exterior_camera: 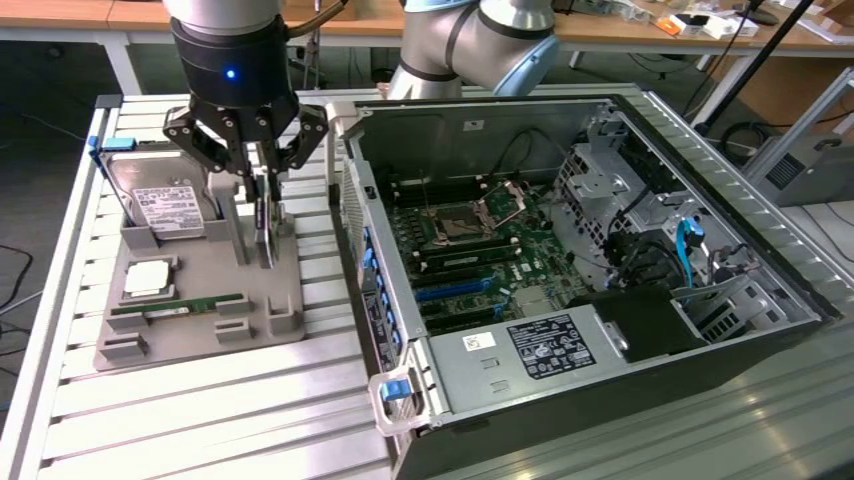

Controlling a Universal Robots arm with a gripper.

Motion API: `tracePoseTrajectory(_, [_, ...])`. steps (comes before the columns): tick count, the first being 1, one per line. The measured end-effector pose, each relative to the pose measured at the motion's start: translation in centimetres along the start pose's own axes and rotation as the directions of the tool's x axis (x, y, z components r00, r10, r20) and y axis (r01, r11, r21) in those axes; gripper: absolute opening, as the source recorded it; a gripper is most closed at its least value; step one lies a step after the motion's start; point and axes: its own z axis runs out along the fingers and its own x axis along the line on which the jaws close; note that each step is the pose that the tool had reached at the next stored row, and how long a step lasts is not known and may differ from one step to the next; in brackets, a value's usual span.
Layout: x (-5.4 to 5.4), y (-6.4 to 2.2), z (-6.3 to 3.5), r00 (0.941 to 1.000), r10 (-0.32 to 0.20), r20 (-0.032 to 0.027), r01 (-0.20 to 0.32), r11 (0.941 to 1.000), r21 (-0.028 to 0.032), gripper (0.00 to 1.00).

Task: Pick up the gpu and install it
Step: 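Pick up the gpu and move the gpu toward the slot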

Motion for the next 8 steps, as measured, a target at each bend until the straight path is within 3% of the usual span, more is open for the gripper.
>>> tracePoseTrajectory(8, [-0.01, 0.0, -0.23, 1.0, 0.0, 0.0, 0.0, 1.0, 0.0, 0.27])
